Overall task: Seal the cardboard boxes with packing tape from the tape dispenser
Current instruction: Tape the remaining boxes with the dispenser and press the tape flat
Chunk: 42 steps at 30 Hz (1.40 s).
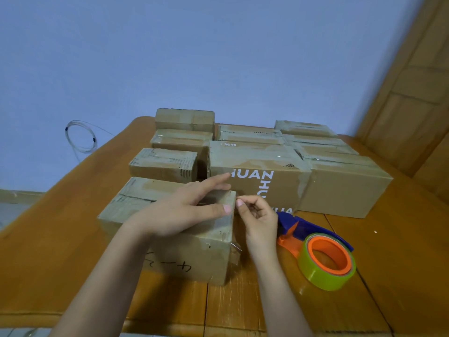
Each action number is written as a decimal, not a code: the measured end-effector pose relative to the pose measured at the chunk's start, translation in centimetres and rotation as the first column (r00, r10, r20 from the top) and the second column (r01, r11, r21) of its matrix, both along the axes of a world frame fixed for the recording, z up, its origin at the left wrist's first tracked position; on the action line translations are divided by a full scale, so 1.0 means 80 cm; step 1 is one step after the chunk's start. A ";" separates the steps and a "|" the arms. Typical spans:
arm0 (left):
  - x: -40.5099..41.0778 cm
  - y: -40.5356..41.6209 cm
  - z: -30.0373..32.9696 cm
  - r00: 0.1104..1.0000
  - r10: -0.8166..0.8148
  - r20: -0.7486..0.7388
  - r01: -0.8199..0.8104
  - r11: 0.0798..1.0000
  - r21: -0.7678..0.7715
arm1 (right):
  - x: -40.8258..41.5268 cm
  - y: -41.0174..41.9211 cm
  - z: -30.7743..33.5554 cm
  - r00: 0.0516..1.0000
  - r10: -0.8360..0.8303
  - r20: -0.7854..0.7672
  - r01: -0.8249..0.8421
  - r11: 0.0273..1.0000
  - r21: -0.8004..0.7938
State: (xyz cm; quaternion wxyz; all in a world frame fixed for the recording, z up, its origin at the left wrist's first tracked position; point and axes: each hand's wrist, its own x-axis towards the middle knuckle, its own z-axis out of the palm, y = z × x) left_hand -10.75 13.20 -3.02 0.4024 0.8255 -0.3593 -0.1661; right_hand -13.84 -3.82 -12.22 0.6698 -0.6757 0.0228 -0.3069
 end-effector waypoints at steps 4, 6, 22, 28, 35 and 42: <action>-0.001 -0.001 -0.001 1.000 0.011 0.019 -0.011 1.000 -0.002 | -0.003 0.004 0.000 0.993 -0.099 0.067 0.105 0.991 -0.087; 0.000 -0.002 -0.002 0.999 0.019 0.035 -0.019 1.000 0.006 | -0.005 0.010 0.002 0.983 -0.142 0.114 0.157 0.979 -0.130; -0.006 -0.012 0.001 0.988 0.044 0.148 -0.057 0.995 0.086 | -0.057 0.011 -0.001 0.998 0.011 0.055 0.007 0.949 -0.316; -0.004 -0.010 -0.001 0.997 0.072 -0.018 -0.072 0.997 -0.006 | -0.096 0.028 -0.006 0.991 0.024 0.131 -0.022 1.000 -0.013; -0.008 -0.012 0.003 0.994 0.089 -0.068 -0.093 0.994 -0.056 | -0.103 0.059 -0.003 0.990 -0.008 0.142 0.024 0.994 -0.109; -0.005 -0.011 -0.001 0.995 0.082 -0.052 -0.085 0.995 -0.057 | -0.088 0.049 -0.003 0.980 -0.059 0.192 0.079 0.992 -0.100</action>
